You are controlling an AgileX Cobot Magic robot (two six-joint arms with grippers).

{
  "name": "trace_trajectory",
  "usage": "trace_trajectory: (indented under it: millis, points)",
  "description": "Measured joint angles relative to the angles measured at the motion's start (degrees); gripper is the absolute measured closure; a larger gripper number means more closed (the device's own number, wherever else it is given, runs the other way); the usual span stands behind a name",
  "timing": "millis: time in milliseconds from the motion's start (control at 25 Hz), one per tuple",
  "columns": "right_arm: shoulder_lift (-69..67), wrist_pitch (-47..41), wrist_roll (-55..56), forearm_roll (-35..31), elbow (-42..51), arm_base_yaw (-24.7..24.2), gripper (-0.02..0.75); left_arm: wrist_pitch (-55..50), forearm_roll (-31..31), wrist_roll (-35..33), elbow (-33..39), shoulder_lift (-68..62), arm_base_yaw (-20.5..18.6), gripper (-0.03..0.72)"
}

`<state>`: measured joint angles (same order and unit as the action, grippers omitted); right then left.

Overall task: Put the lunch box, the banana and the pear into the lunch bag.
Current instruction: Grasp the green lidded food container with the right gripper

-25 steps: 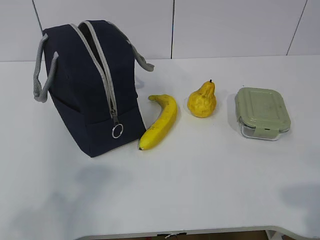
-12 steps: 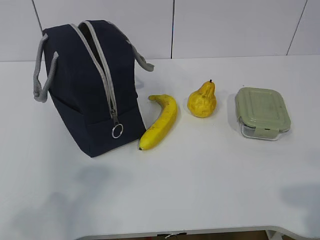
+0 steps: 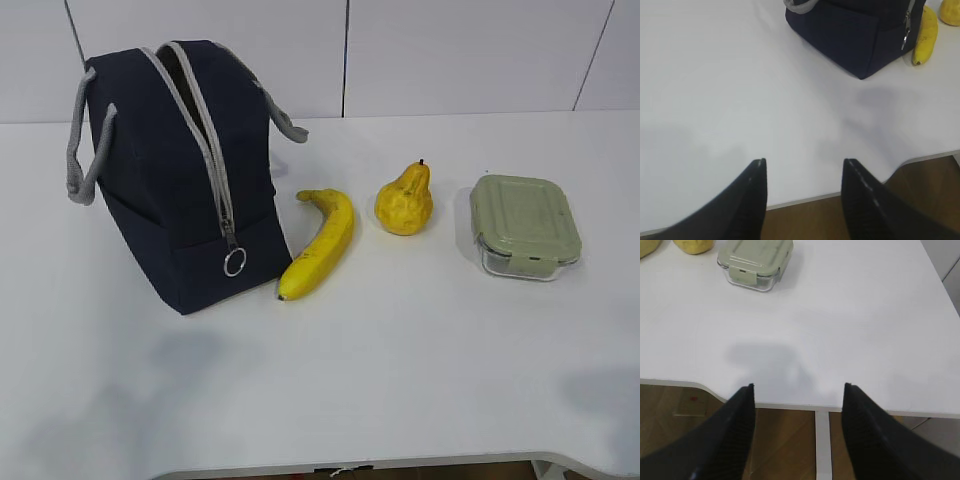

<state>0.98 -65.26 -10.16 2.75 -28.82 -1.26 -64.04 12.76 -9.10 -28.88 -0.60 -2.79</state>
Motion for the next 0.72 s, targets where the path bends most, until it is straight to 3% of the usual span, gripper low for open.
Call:
trace_trajectory:
  millis: [360,720]
  points:
    - [-0.3,0.2,0.6,0.0,0.0,0.0,0.275,0.0,0.0,0.0,0.0,0.0,0.0,0.341]
    - [-11.8,3.9,4.8,-0.3,-2.4,0.0,0.275,0.0,0.0,0.0,0.0,0.0,0.0,0.341]
